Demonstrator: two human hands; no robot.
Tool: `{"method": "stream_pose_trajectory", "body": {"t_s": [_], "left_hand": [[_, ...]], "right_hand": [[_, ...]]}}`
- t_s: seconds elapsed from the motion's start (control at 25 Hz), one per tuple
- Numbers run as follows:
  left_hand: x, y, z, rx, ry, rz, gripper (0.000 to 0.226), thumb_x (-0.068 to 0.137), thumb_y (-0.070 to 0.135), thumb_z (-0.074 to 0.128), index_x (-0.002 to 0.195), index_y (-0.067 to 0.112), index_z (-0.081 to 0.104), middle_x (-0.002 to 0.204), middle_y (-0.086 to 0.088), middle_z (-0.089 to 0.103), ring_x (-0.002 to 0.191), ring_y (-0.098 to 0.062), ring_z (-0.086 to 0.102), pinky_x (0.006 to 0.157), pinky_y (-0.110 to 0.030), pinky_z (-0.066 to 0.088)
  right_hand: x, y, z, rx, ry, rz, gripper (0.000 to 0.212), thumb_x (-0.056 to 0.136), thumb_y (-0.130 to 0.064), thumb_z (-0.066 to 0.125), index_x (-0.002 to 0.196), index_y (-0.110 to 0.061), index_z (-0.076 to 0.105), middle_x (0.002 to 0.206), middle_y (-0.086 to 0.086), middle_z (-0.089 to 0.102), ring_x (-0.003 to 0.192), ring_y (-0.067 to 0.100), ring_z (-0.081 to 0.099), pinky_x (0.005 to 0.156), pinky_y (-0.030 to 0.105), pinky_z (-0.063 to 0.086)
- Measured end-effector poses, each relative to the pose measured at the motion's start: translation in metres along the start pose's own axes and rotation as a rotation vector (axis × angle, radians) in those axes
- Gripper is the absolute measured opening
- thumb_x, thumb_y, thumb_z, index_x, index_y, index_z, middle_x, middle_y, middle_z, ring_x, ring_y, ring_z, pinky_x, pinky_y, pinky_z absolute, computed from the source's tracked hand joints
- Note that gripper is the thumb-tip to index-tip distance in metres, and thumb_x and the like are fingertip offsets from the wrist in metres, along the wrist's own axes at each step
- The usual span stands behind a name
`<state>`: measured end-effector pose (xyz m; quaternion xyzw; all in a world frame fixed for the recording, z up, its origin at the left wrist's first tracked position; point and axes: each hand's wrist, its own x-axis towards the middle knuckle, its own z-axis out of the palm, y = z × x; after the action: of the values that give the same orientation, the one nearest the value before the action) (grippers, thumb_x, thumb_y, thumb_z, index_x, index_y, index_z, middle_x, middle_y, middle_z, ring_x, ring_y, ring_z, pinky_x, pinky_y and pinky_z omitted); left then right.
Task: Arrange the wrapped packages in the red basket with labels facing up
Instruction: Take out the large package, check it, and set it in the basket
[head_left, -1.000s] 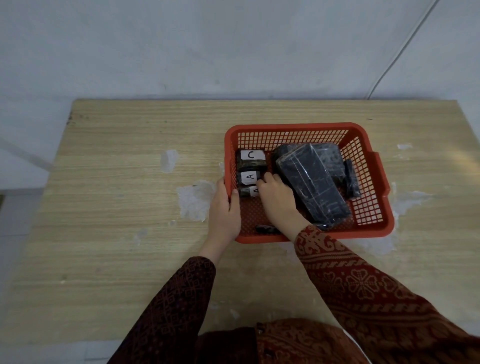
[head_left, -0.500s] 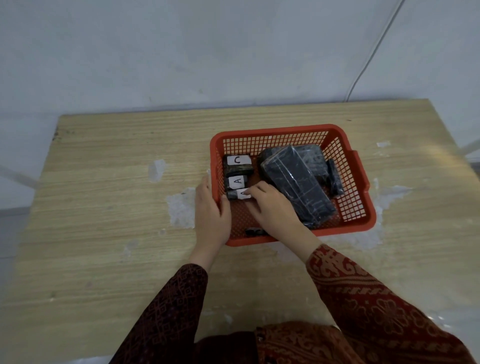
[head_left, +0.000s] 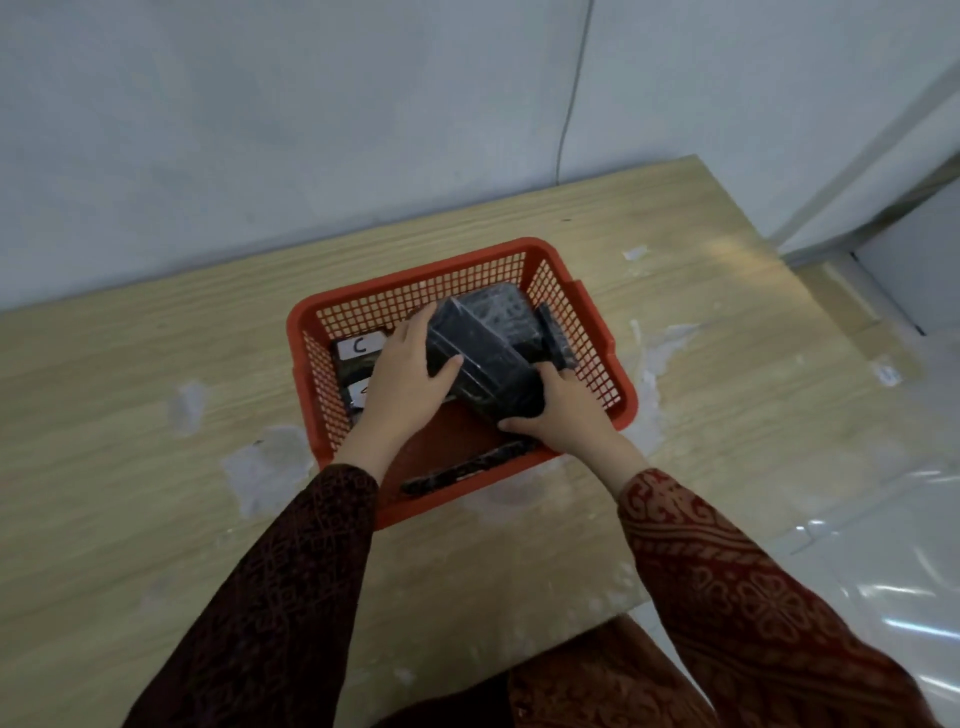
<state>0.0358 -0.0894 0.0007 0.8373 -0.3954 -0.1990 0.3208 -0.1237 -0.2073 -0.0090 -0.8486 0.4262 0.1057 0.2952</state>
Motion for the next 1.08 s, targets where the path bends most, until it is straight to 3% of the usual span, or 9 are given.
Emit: {"method": "stream_pose_trajectory", "body": {"t_s": [0.16, 0.28, 0.44, 0.48, 0.56, 0.68, 0.84, 1.0, 1.08], "left_hand": [[-0.002, 0.009, 0.000, -0.066, 0.135, -0.021, 0.055, 0.088, 0.018, 0.063, 0.139, 0.016, 0.042, 0.137, -0.005, 0.051, 0.126, -0.021, 0.046, 0.103, -0.030, 0.037], [-0.009, 0.027, -0.015, -0.142, 0.285, -0.110, 0.048, 0.085, 0.019, 0.066, 0.130, 0.017, 0.052, 0.128, -0.003, 0.056, 0.118, -0.019, 0.052, 0.098, -0.030, 0.041], [-0.023, 0.066, -0.031, -0.428, 0.457, -0.230, 0.037, 0.085, 0.026, 0.067, 0.121, 0.025, 0.059, 0.121, 0.002, 0.063, 0.109, -0.015, 0.059, 0.084, -0.026, 0.051], [-0.025, 0.084, -0.026, -0.485, 0.498, -0.216, 0.033, 0.085, 0.027, 0.067, 0.118, 0.026, 0.061, 0.117, 0.003, 0.064, 0.107, -0.014, 0.060, 0.084, -0.028, 0.053], [-0.027, 0.122, -0.005, -0.522, 0.550, -0.155, 0.027, 0.086, 0.024, 0.066, 0.113, 0.026, 0.062, 0.112, 0.004, 0.065, 0.103, -0.013, 0.062, 0.084, -0.030, 0.053], [-0.016, 0.173, 0.053, -0.469, 0.522, -0.094, 0.029, 0.089, 0.021, 0.063, 0.118, 0.023, 0.060, 0.114, 0.003, 0.062, 0.102, -0.011, 0.058, 0.085, -0.027, 0.049], [0.005, 0.207, 0.123, -0.446, 0.434, -0.138, 0.033, 0.091, 0.020, 0.059, 0.124, 0.018, 0.057, 0.118, 0.004, 0.059, 0.109, -0.011, 0.054, 0.098, -0.031, 0.043], [0.031, 0.221, 0.168, -0.310, 0.312, -0.104, 0.035, 0.093, 0.016, 0.056, 0.128, 0.016, 0.053, 0.119, 0.007, 0.056, 0.111, -0.012, 0.053, 0.094, -0.022, 0.039], [0.046, 0.219, 0.184, -0.136, 0.163, -0.095, 0.040, 0.094, 0.017, 0.052, 0.134, 0.014, 0.046, 0.119, -0.002, 0.060, 0.104, -0.018, 0.058, 0.090, -0.030, 0.048]], "right_hand": [[0.007, 0.005, -0.003, 0.044, 0.002, -0.062, 0.068, 0.073, -0.042, 0.076, 0.128, -0.016, 0.044, 0.123, 0.015, 0.056, 0.107, 0.032, 0.058, 0.087, 0.042, 0.052], [0.001, 0.012, -0.023, 0.177, 0.077, -0.189, 0.061, 0.075, -0.039, 0.075, 0.128, -0.018, 0.051, 0.119, 0.008, 0.059, 0.107, 0.024, 0.057, 0.087, 0.033, 0.047], [-0.012, 0.033, -0.068, 0.599, 0.180, -0.295, 0.050, 0.071, -0.044, 0.077, 0.115, -0.030, 0.058, 0.102, -0.011, 0.062, 0.088, -0.004, 0.059, 0.071, 0.011, 0.049], [-0.013, 0.045, -0.080, 0.725, 0.216, -0.283, 0.045, 0.070, -0.044, 0.077, 0.110, -0.034, 0.058, 0.098, -0.015, 0.063, 0.085, -0.007, 0.061, 0.065, 0.006, 0.048], [-0.010, 0.074, -0.098, 0.923, 0.303, -0.203, 0.038, 0.072, -0.040, 0.077, 0.104, -0.032, 0.060, 0.099, -0.010, 0.067, 0.087, -0.003, 0.064, 0.064, 0.009, 0.050], [0.001, 0.134, -0.119, 1.103, 0.320, -0.068, 0.027, 0.077, -0.032, 0.075, 0.101, -0.024, 0.064, 0.101, 0.001, 0.070, 0.090, 0.015, 0.068, 0.068, 0.024, 0.055], [0.017, 0.204, -0.129, 1.165, 0.329, 0.012, 0.023, 0.081, -0.030, 0.072, 0.101, -0.022, 0.065, 0.098, -0.001, 0.070, 0.084, 0.012, 0.069, 0.057, 0.016, 0.054], [0.035, 0.250, -0.124, 1.133, 0.321, 0.160, 0.038, 0.083, -0.030, 0.070, 0.114, -0.010, 0.060, 0.109, 0.011, 0.067, 0.091, 0.020, 0.068, 0.064, 0.025, 0.055], [0.041, 0.265, -0.122, 1.105, 0.357, 0.235, 0.032, 0.083, -0.030, 0.070, 0.108, -0.011, 0.061, 0.104, 0.009, 0.068, 0.084, 0.016, 0.066, 0.058, 0.019, 0.052]]}}
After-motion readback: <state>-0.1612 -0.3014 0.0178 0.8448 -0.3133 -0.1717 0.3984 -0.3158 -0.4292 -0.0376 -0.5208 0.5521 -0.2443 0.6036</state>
